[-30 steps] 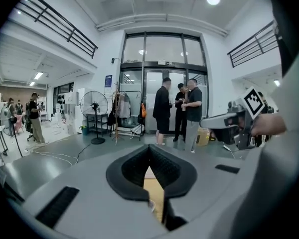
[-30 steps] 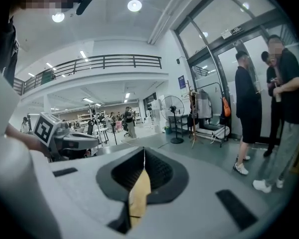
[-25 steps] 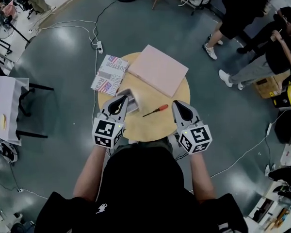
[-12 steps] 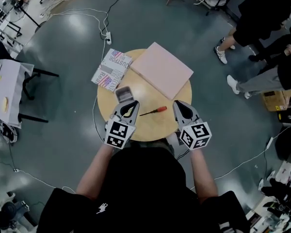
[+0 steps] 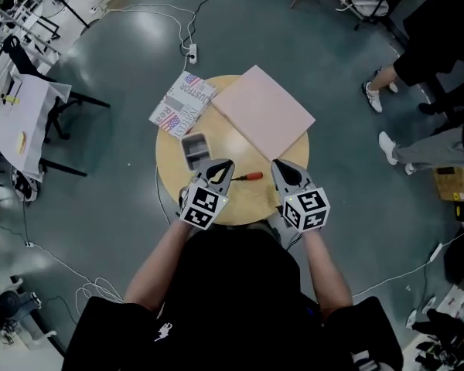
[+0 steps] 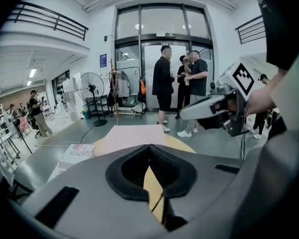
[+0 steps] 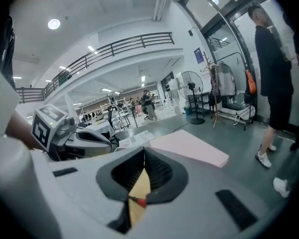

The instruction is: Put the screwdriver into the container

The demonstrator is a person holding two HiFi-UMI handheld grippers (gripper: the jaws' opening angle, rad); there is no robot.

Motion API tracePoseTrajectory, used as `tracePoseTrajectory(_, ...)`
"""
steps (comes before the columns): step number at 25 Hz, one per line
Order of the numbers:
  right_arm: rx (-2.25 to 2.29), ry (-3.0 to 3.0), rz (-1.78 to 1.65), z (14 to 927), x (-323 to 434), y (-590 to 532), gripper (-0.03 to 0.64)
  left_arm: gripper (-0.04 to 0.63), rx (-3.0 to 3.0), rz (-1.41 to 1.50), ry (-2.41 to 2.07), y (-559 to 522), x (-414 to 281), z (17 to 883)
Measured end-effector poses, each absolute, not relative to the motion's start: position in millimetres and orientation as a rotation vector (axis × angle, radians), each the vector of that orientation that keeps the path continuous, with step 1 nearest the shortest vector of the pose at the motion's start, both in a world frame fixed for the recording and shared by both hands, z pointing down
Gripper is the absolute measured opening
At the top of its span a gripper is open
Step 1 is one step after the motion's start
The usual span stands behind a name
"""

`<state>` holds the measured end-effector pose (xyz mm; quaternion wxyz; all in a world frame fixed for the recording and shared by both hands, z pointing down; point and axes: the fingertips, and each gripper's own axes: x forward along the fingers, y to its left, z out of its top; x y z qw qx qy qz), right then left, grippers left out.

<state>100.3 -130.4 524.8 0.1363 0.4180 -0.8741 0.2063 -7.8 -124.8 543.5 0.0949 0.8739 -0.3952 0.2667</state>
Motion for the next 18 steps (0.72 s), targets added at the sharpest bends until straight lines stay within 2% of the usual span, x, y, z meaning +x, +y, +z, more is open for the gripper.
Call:
tracePoseTrajectory(13,1.071,-2.525,0.671,564.1,115.3,-137.8,0.003,0.005,2.575,1.099,-0.997,-113.1,43.4,603.2)
tracePoseTrajectory(18,1.046,-2.511,0.732,577.9,114.0,-136.5,0.003,0.031,2.572,1.189,-0.892,-107.7,55.9,628.5)
